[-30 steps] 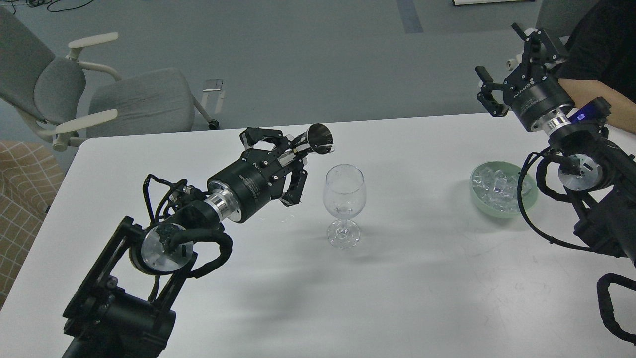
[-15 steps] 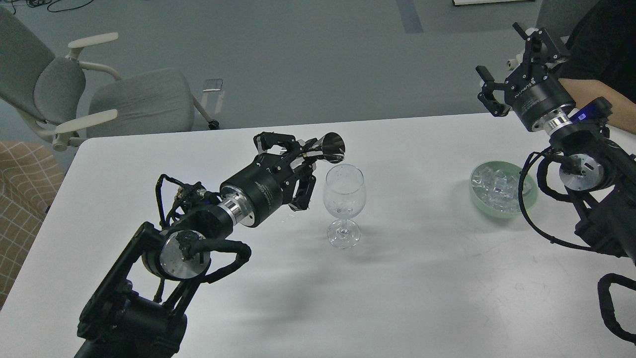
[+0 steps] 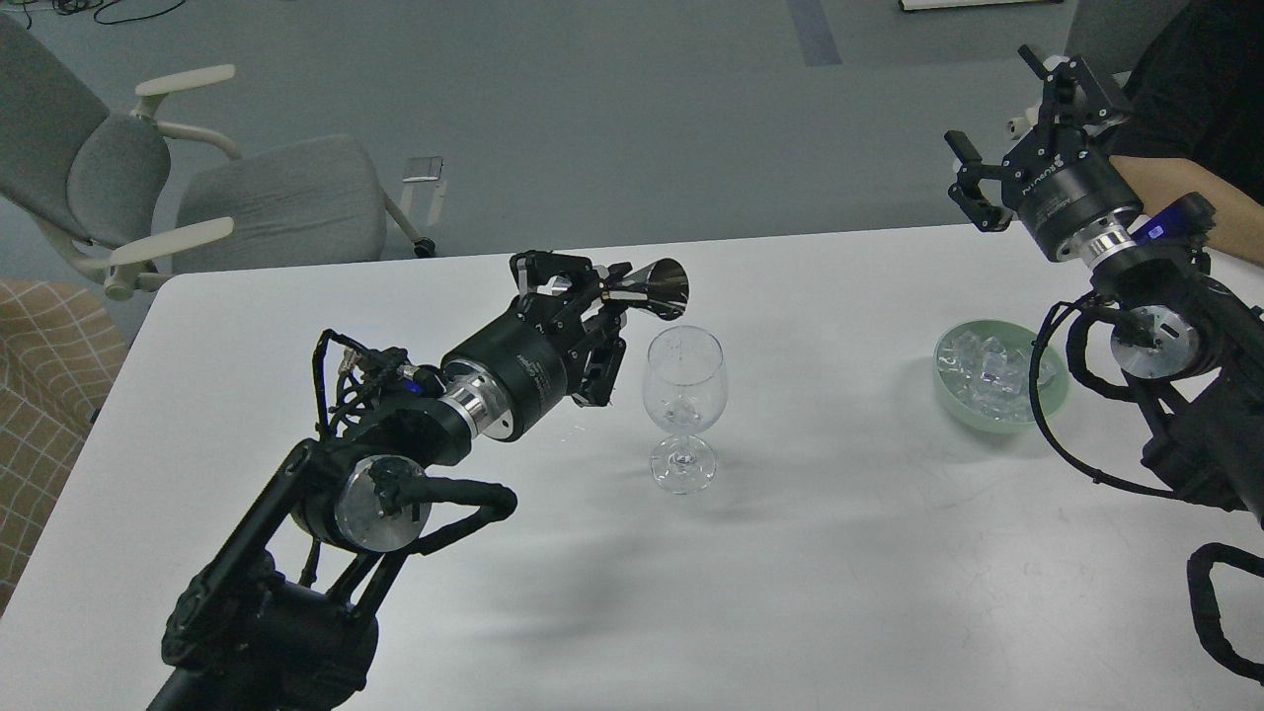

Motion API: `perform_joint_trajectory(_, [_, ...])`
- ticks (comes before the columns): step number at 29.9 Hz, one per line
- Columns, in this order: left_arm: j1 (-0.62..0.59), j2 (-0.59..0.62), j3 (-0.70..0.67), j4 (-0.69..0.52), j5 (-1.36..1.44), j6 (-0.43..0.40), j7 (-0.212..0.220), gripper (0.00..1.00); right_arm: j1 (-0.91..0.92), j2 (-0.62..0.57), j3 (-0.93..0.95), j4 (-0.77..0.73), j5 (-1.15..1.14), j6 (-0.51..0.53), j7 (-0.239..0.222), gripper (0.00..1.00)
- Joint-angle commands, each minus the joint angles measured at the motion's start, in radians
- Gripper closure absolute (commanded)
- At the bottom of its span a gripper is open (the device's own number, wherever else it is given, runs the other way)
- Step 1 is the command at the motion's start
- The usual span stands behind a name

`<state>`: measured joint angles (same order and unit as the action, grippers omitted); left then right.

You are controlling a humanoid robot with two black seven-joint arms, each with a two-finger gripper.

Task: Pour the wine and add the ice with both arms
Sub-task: 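Tilt the jigger with the left gripper to pour into the wine glass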

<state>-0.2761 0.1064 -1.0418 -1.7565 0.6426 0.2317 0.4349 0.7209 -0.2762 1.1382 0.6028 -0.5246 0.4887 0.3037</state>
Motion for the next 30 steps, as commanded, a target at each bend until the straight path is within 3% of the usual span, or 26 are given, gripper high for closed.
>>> perform_joint_trajectory(1, [-0.005,0.003,0.000,-0.001,0.028,-0.008,-0.004,1.00,0.000,0.000,0.000,0.000,0.000,0.000,0.000,0.00])
perform_joint_trajectory(18, [-0.020,0.010,0.006,-0.005,0.169,-0.084,-0.013,1.00,-0.001,0.000,0.000,0.000,0.000,0.000,0.000,0.00])
perform_joint_trajectory(30, [-0.005,0.018,0.008,-0.005,0.345,-0.178,-0.071,1.00,-0.008,0.000,0.000,0.000,0.000,0.000,0.000,0.00])
